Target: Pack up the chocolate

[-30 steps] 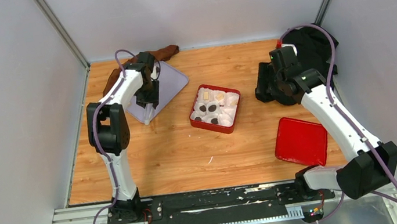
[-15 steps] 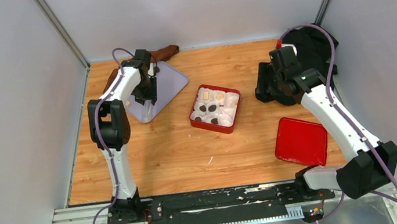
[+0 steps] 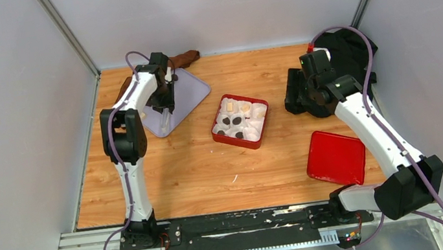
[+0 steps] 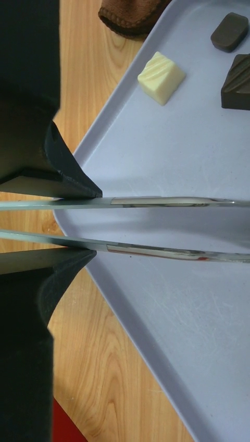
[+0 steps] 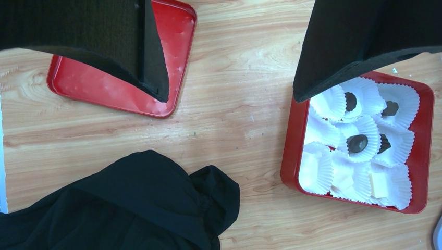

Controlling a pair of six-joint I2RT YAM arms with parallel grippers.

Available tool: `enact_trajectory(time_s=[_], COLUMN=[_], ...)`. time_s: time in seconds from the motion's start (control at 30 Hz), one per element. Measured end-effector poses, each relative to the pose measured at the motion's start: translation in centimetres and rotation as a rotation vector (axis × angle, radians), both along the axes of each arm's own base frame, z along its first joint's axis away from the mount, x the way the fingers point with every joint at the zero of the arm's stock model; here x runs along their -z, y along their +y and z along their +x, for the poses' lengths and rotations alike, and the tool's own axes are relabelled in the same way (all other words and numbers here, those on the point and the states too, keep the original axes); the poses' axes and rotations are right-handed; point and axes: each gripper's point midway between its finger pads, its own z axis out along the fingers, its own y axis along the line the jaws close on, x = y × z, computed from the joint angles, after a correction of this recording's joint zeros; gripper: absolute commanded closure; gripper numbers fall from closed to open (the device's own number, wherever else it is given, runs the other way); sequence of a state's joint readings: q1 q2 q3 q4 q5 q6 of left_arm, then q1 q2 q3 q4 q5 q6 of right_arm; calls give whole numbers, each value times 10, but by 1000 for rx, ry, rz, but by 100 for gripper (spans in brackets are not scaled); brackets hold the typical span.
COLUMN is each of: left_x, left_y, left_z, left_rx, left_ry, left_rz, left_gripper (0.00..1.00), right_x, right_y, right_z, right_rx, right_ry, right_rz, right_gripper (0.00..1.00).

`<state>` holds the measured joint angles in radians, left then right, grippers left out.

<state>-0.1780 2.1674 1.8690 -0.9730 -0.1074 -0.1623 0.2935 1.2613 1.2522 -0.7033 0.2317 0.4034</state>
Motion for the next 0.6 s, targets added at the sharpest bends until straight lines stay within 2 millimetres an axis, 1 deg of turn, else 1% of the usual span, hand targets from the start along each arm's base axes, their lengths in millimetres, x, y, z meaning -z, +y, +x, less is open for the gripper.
enact_trajectory(time_s=[0.13,0.2,0.3,0.37,0.47,0.5,0.57,0.6], left_x=[0,0,-5,-13,-38,-51,-78,-88], left_y=[0,0,-1,-3,-9,-13,-26,-35], left_z=[0,0,-3,-8,-18,-22,-31,-35], left_rx=[-1,-1,2,5,19,30,70,94], left_ry=[1,0,-5,-13,-57,-84,-144,-168], left_rz=[-1,-1,-11,-28,-51,-53,-65,-72], left_gripper=[94,100,100,100,100,100,100,100], right_x=[0,0,0,0,0,0,0,0], right_y=[0,0,0,0,0,0,0,0], right_z=[0,0,0,0,0,0,0,0], right_rx=[0,0,0,1,1,2,2,3], right_ry=[0,0,0,0,-1,-1,-1,-3], right_rz=[0,0,0,0,0,0,-1,-1], right_gripper=[8,8,8,8,8,8,8,8])
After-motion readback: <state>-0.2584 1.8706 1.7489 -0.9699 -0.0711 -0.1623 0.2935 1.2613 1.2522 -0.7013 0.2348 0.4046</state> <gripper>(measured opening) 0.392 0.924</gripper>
